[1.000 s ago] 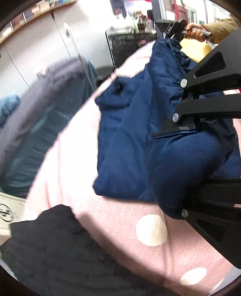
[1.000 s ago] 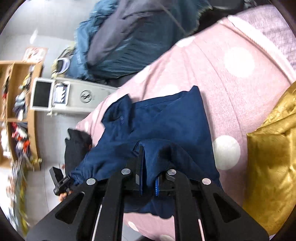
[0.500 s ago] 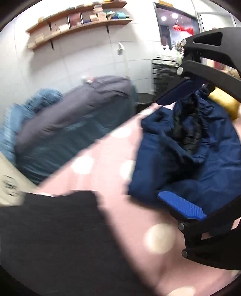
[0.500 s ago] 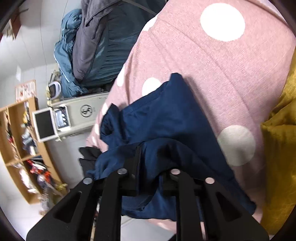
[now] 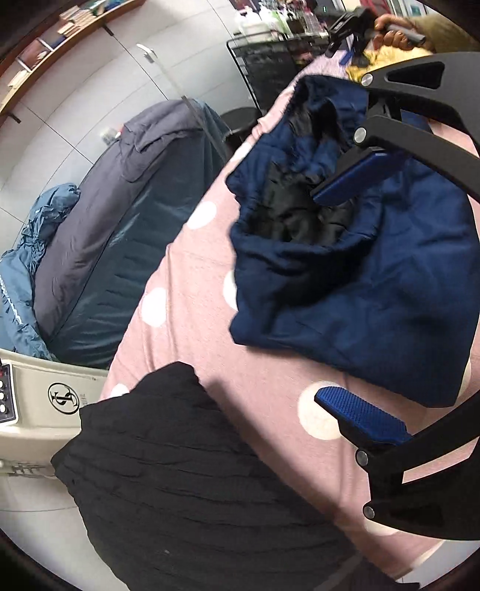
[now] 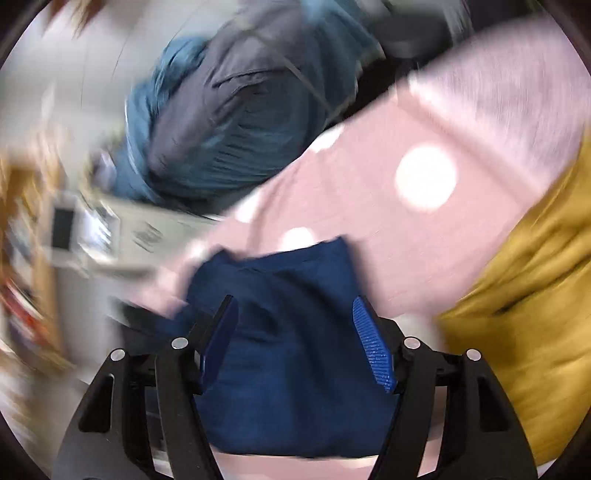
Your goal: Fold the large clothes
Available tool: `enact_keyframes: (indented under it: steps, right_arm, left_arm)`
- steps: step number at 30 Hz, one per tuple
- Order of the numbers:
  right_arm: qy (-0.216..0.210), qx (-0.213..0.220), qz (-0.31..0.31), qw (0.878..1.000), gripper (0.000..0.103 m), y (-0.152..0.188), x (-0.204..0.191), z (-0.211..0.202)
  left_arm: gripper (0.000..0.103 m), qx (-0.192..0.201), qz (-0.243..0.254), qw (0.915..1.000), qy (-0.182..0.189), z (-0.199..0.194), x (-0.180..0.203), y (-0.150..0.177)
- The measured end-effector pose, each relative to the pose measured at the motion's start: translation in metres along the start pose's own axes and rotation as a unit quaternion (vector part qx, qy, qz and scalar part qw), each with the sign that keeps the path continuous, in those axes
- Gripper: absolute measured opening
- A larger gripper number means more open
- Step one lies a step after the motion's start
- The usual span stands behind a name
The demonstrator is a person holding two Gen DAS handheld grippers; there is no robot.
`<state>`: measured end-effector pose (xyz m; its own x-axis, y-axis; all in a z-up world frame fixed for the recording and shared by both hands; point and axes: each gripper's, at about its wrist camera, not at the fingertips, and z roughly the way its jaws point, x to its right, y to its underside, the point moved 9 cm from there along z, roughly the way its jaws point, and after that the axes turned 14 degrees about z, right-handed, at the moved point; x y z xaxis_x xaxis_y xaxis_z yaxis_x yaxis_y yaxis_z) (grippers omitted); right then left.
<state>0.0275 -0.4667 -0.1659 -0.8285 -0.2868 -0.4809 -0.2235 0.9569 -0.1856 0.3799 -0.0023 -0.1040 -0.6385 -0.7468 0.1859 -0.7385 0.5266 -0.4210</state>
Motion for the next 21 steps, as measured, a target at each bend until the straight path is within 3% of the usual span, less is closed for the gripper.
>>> enact_keyframes:
  steps: [2,6,10,14,17,19,20,21]
  right_arm:
    - [0.047,0.019,-0.084,0.995,0.072,0.016,-0.007,-0.003]
    - [0.06,0.018,-0.163,0.985,0.076,0.05,-0.012,0.006]
    - [0.081,0.015,-0.189,0.979,0.076,0.063,-0.007,0.026]
    - [0.082,-0.003,-0.164,0.983,0.076,0.058,-0.009,0.054]
    - [0.073,-0.016,-0.17,0.983,0.057,0.06,-0.024,0.067]
    - [0.087,-0.004,-0.194,0.977,0.04,0.06,-0.034,0.069]
    - [0.101,0.002,-0.211,0.972,0.014,0.058,-0.038,0.07]
    - [0.116,0.011,-0.218,0.969,0.003,0.055,-0.04,0.069]
  left_arm:
    - [0.096,0.003,0.012,0.9998,-0.014,-0.001,0.002,0.009]
    - [0.096,-0.006,0.044,0.9988,-0.018,0.007,0.006,0.03]
    - [0.096,-0.029,0.059,0.9975,-0.026,0.023,0.0,0.047]
    - [0.096,-0.053,0.062,0.9963,-0.03,0.05,-0.001,0.049]
    - [0.095,-0.062,0.083,0.9929,-0.059,0.072,0.0,0.041]
    - [0.093,-0.051,0.093,0.9929,-0.054,0.079,0.009,0.027]
    - [0.083,-0.046,0.101,0.9921,-0.057,0.081,0.013,0.02]
    - [0.073,-0.049,0.109,0.9911,-0.06,0.083,0.015,0.015]
